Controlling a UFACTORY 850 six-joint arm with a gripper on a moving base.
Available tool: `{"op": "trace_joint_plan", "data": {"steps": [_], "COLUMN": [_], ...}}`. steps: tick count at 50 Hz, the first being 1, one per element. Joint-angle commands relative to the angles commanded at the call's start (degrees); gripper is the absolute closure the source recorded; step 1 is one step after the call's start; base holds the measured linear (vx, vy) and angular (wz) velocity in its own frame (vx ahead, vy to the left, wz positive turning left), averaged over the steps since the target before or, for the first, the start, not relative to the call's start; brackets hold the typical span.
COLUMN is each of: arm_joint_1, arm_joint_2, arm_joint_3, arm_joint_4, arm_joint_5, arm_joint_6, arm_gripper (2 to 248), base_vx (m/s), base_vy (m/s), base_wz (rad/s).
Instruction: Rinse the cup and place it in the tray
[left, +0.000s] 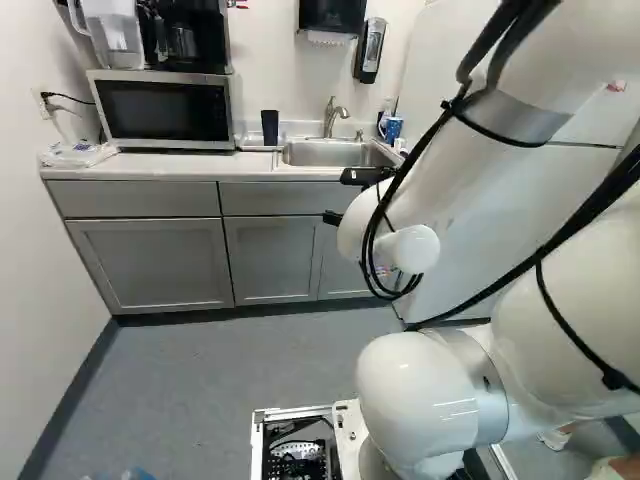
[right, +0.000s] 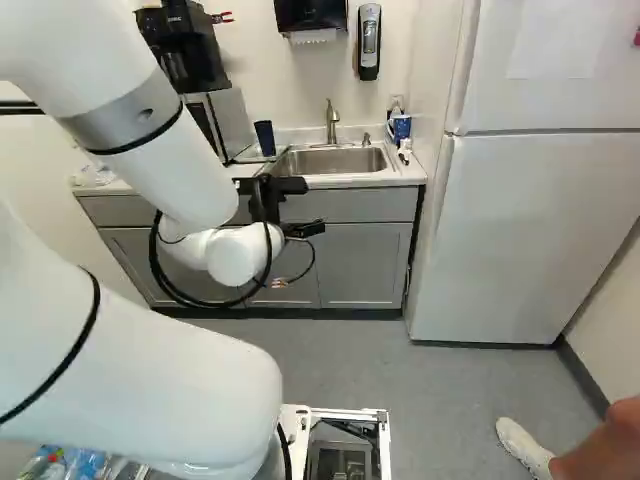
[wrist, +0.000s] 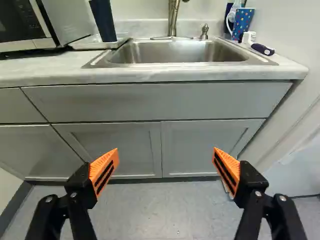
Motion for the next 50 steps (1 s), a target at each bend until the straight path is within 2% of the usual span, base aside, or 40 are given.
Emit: {"op": "trace_joint_plan", "data": {"steps": [24,50], "arm_joint_1": [0.7,0.9], "arm_joint_2": [0.6,0.7], "arm_joint_3": [3.2,4.0], "arm_joint_4": [0.2,0.3], "arm_joint_5": [4.8,5.9], "arm_joint_6": [-0.1,-0.1], "arm_gripper": [3,3], "base_vx": [0.000,0.000], "base_vy": [0.000,0.000], "base_wz": [0.000,0.000]}}
